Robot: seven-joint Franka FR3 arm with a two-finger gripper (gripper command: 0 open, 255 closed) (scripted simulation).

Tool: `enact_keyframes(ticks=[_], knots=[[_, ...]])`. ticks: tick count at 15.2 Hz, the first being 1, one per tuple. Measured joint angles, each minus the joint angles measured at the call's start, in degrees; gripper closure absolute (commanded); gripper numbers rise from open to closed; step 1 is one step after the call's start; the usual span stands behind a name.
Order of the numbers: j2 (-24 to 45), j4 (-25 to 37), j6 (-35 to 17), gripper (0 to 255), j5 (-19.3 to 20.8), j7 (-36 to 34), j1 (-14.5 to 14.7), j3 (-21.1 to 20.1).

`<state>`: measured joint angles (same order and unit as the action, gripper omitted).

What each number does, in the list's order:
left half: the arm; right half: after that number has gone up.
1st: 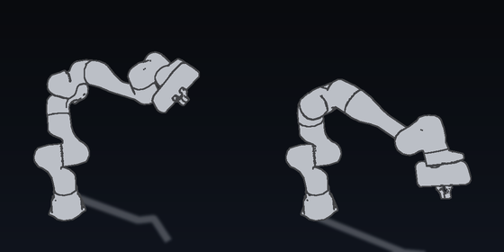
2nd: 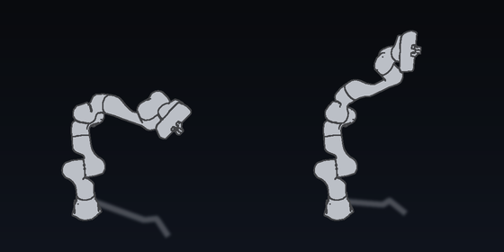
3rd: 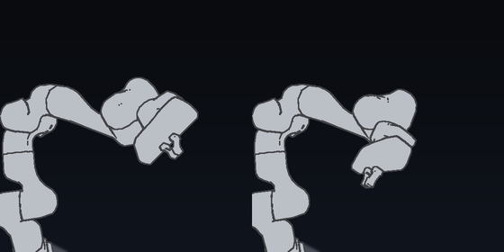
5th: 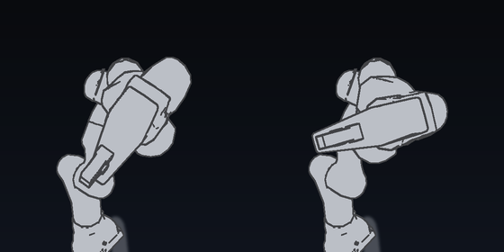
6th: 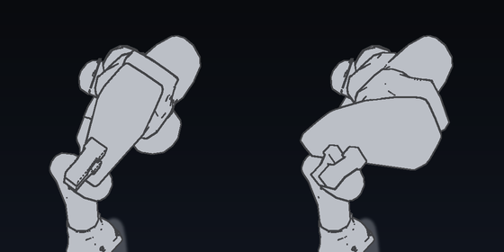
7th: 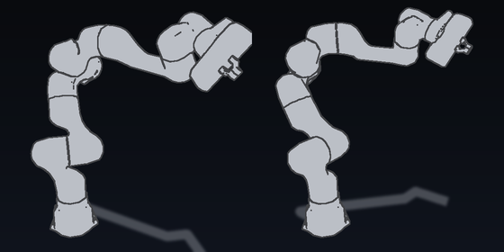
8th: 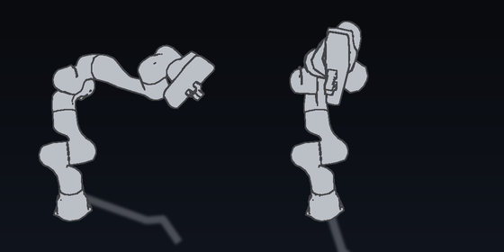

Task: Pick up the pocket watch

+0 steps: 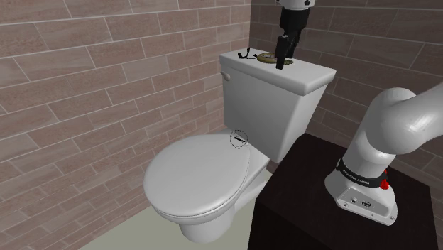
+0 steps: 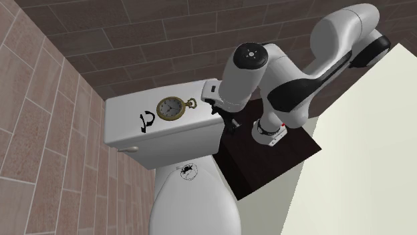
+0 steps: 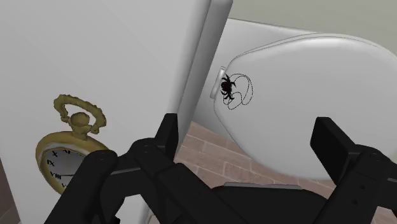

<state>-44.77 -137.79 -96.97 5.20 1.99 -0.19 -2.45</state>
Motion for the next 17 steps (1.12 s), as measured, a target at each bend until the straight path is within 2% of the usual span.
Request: enact_keyframes(ticks=[3,12,17], knots=[[1.36,0.67,-1.00,0,0.32,0.29,-0.89,1.32],[11.11,6.82,-6.73,0,1.35,3.56,-6.52,11.57],[15.85,8.91,-10.03,0,0.67,4.94,-8.23,15.73]])
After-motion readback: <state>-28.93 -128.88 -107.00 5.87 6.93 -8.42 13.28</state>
